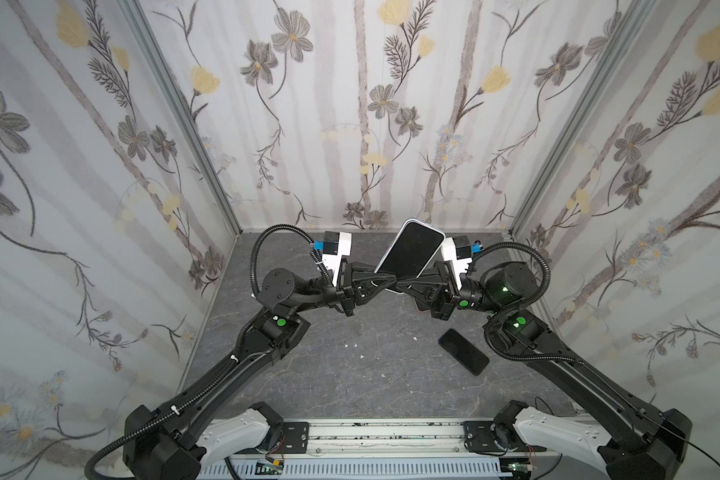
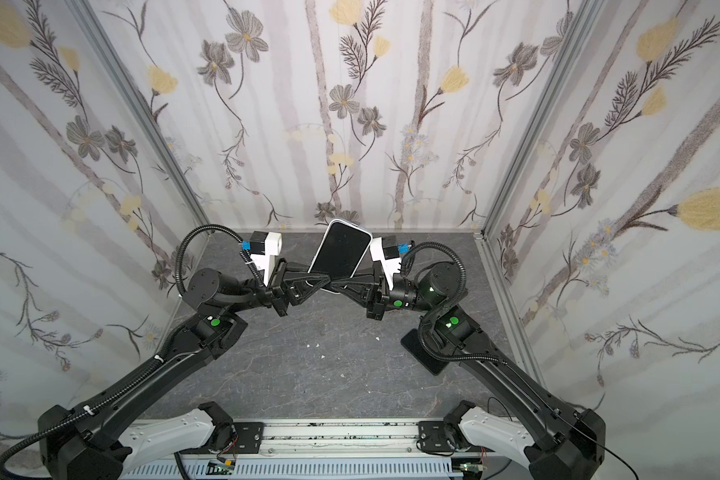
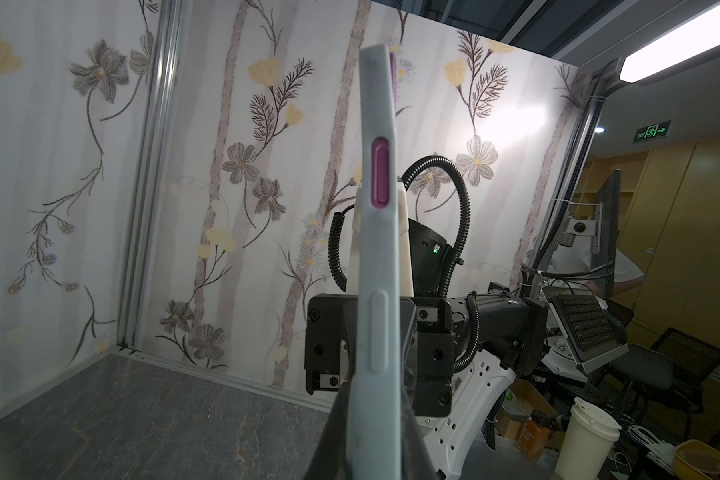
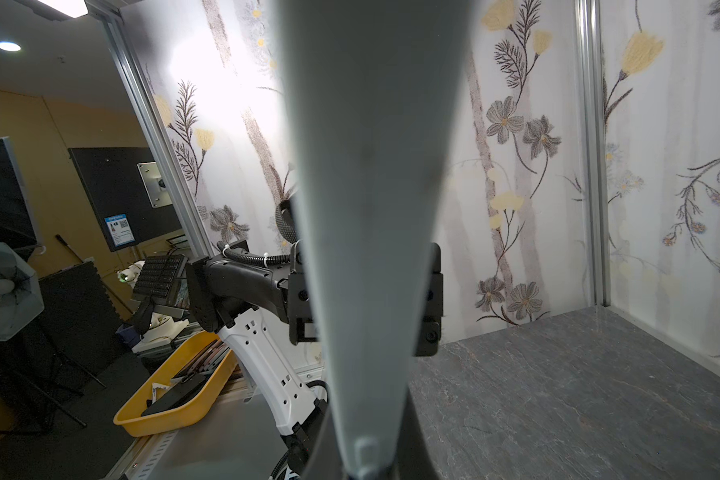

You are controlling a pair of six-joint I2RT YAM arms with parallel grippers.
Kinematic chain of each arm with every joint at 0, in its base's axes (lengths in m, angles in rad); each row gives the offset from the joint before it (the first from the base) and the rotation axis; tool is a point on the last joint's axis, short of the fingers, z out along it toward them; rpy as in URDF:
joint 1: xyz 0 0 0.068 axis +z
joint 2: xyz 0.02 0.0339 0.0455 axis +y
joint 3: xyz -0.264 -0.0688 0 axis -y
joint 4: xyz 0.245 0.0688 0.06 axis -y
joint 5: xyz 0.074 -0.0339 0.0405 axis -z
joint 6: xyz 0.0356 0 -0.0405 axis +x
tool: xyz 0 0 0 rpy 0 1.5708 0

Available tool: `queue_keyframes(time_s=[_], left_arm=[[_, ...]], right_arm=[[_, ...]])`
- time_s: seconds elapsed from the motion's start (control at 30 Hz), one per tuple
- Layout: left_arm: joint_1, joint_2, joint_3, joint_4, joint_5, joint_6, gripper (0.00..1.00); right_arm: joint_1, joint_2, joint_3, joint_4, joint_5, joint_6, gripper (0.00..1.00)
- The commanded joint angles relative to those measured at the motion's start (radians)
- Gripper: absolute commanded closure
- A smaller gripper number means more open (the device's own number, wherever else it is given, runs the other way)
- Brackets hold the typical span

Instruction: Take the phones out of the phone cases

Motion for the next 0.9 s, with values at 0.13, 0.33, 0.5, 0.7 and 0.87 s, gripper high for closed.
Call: queue_keyframes(time_s=[0.13,0.33,0.5,0.7,0.87], left_arm=[[0.009,-0.056,-0.046,-0.002,-0.079,0.109,0.64],[0.018,-0.149,-0.079,-0.054,-0.308,0.349,0.31],[0.018,-0.152,-0.033,-0.089,-0.342,0.502,0.33],[0.018,-0.128,-0.004,-0.119,-0.36,0.618,0.38],[0.018,-0.086,0.026,-0.163,-0.359,0.66,0.42]], right_arm=[[0.003,-0.041,-0.02,-0.051,0.104,-0.075,1.0],[0.003,-0.058,0.005,-0.268,0.248,-0.237,1.0],[0.019,-0.06,0.033,-0.439,0.373,-0.338,1.0],[0.076,-0.064,0.051,-0.557,0.575,-0.425,1.0],[0.132,-0.046,0.081,-0.616,0.678,-0.47,1.0]])
